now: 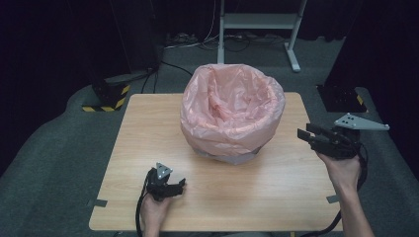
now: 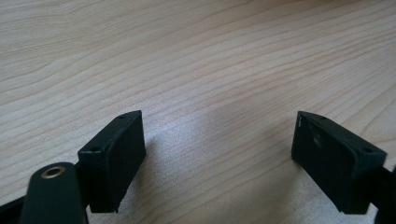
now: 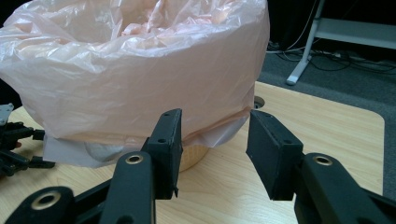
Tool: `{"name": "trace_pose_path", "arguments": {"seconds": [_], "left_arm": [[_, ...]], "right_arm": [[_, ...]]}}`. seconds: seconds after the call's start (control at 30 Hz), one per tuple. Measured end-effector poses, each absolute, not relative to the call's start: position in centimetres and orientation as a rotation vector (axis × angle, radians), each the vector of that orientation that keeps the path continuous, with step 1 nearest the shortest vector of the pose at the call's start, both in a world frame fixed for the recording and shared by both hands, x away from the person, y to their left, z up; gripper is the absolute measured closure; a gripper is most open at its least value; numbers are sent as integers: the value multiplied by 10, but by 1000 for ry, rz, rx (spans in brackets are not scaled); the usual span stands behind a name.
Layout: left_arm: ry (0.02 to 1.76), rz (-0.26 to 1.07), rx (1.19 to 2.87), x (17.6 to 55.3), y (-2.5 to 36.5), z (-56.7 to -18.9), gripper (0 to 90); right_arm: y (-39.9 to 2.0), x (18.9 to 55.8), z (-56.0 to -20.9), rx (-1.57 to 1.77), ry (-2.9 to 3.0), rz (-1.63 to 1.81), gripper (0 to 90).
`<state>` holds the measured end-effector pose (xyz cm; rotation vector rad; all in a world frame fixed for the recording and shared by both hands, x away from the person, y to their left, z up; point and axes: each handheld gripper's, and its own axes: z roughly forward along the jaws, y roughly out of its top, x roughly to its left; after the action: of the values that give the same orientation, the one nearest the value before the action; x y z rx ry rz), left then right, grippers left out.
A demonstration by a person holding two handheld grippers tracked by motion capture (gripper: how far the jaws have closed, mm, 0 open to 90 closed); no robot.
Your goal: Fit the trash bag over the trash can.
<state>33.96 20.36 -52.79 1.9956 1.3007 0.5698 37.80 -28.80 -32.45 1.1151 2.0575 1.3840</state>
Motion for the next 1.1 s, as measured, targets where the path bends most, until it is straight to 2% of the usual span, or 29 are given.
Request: {"name": "trace_pose_path", "arguments": {"seconds": [1.1], "left_arm": [[1301, 568, 1995, 340, 204, -528, 175]], "right_arm": [[-291, 371, -369, 1176, 2029, 1403, 550]]}}
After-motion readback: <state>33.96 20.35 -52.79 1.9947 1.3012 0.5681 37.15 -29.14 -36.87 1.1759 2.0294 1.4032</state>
